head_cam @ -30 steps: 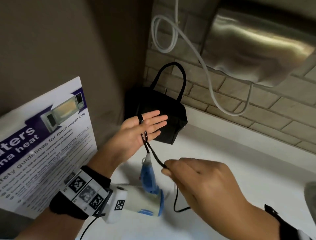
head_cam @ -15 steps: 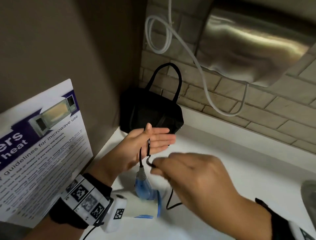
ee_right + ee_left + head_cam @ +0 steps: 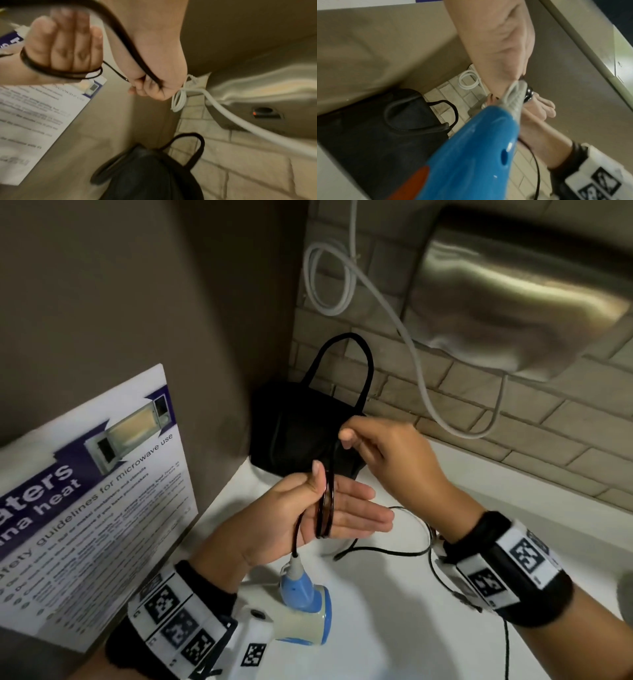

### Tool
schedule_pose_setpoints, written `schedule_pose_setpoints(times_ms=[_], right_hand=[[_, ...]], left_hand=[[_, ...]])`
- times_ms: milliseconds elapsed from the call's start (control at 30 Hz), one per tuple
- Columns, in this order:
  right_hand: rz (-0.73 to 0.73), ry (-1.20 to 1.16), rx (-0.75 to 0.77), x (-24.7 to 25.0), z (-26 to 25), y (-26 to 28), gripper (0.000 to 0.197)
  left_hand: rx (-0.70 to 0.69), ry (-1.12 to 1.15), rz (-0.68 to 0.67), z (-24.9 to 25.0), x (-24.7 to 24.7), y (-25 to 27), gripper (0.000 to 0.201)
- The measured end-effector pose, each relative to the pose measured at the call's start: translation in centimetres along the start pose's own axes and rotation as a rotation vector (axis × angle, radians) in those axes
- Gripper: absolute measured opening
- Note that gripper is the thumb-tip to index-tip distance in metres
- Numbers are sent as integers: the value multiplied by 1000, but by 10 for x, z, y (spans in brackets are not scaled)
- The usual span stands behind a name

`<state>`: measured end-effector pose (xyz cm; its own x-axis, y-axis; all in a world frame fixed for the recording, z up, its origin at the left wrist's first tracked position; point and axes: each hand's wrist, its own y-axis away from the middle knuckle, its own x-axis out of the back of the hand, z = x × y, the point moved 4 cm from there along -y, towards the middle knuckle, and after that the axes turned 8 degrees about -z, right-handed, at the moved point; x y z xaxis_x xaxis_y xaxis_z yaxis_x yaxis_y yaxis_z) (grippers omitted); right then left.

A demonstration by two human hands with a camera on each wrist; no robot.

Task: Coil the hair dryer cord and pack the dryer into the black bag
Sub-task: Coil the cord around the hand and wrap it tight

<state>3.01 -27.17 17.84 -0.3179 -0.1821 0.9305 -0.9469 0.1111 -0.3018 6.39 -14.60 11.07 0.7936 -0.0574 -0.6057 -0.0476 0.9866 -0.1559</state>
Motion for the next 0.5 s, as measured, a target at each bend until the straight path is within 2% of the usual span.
schedule_pose_setpoints(times_ms=[100,133,167,200,233,267,300,333,400,433,467,500], right_hand=[[-197,-203,-31,-24,12,5,27],[-264,-217,-104,-39,11,8,24],[-272,-160,-273,-59,-1,3,21],[-319,-58,-588,-72,13,17,17],[-254,-10,-773,-80,25,24,19],[-63,331,-870,-102,20,13,36],[-94,513,-850,-118,10,7,45],[-186,540,-749,-118,4,1,44],[-525,185,-799,-80,-4,44,32],[-549,265,-585,-85,-19,50,24],[-647,206,-331,-91,-35,47,21],[-760,117,-187,-87,-43,53,24]], left_hand=[[-68,29,19,7,1,1,48],[-86,34,22,7,1,1,44],[-101,42,30,6,2,0,42],[-114,48,45,6,1,-1,40],[-126,51,64,5,2,-2,40],[-140,47,78,4,2,-4,40],[-155,37,92,4,2,-5,39],[-168,24,111,4,2,-6,40],[-188,2,152,6,4,-6,39],[-197,-3,171,7,5,-6,38],[-210,1,183,9,7,-5,37],[-225,13,191,10,9,-5,37]])
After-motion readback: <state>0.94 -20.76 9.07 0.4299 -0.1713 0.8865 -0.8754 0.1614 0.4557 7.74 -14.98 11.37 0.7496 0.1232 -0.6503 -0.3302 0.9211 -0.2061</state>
